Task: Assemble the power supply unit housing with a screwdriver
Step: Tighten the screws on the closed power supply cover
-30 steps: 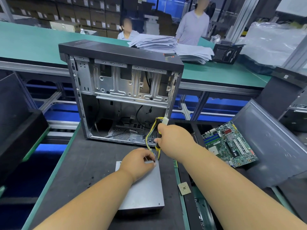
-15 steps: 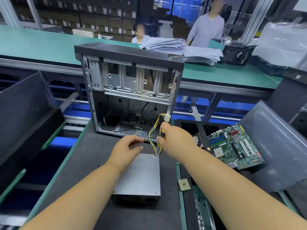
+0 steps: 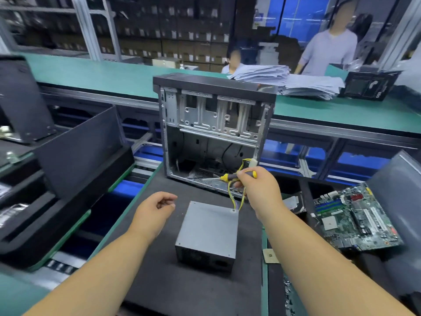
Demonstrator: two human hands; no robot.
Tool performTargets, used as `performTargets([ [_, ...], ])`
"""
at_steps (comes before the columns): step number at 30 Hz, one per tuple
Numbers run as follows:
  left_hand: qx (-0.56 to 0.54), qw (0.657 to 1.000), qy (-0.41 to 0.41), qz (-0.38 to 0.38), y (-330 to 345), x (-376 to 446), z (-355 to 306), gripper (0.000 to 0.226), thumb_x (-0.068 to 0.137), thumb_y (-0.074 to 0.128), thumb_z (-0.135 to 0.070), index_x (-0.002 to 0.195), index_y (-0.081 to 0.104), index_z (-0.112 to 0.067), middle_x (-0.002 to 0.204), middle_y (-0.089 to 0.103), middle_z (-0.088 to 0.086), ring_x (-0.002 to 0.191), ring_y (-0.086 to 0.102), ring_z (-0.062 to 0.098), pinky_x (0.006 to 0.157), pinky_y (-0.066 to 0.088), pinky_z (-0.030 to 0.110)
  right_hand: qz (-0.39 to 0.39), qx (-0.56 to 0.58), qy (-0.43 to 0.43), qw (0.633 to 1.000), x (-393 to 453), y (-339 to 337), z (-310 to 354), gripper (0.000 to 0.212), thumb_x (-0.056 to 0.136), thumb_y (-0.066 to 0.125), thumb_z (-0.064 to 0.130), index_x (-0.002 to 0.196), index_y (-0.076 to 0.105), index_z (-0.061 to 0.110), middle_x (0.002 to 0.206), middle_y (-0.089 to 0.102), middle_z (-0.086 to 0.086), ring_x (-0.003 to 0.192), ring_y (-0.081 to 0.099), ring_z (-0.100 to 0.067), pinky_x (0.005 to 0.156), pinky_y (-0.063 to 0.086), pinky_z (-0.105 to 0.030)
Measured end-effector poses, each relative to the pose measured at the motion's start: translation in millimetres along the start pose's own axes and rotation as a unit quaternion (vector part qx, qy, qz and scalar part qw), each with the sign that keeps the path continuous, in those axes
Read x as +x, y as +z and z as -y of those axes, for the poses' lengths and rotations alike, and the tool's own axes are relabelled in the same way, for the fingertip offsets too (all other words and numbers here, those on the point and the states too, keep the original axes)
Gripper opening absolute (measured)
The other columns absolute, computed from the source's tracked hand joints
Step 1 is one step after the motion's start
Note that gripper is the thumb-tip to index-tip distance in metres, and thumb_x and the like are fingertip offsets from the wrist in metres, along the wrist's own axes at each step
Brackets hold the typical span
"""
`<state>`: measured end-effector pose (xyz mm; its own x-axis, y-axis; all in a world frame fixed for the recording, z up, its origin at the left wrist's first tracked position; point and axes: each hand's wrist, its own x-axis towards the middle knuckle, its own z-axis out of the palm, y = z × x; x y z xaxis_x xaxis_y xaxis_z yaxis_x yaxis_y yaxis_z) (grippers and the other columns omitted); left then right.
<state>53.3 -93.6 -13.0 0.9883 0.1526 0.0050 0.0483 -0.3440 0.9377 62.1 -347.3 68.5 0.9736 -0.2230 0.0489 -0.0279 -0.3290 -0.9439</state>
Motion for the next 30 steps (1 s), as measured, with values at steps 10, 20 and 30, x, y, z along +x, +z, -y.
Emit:
performTargets([
  [10, 0.023, 0.997, -0.072, -0.018, -32.8, 17.1, 41.0, 0.019, 0.088, 0.064, -0.009, 0.093, 0.07, -0.026, 0.089, 0.066, -0.005, 0.078, 0.058, 0.008, 0.069, 0.043, 0.017, 0.035, 0.182, 0.128, 0.974, -0.2, 60.8, -1.3, 0.012, 0.097, 0.057, 0.021, 0.097, 0.067, 0.017, 0.074, 0.076, -0.001, 0.04, 0.047, 0.0, 0.04, 0.039, -0.016],
  [20, 0.172, 0.977, -0.116, 0.044, -34.1, 69.1, 82.0, 0.007, 0.085, 0.066, -0.025, 0.084, 0.064, -0.032, 0.078, 0.065, -0.013, 0.078, 0.062, 0.013, 0.065, 0.048, 0.026, 0.021, 0.144, 0.14, 0.979, 1.3, 112.5, -8.5, 0.023, 0.096, 0.057, 0.025, 0.081, 0.074, 0.026, 0.078, 0.076, 0.002, 0.042, 0.043, -0.006, 0.051, 0.042, -0.023],
  [30, 0.321, 0.937, -0.051, 0.125, -4.8, 101.8, 97.4, 0.014, 0.086, 0.067, -0.03, 0.082, 0.055, -0.024, 0.098, 0.056, -0.002, 0.087, 0.058, 0.022, 0.07, 0.044, 0.029, -0.025, 0.108, 0.166, 0.98, 5.2, 135.4, -9.1, 0.01, 0.094, 0.059, 0.026, 0.097, 0.066, 0.02, 0.079, 0.076, 0.0, 0.044, 0.041, -0.009, 0.057, 0.041, -0.027],
])
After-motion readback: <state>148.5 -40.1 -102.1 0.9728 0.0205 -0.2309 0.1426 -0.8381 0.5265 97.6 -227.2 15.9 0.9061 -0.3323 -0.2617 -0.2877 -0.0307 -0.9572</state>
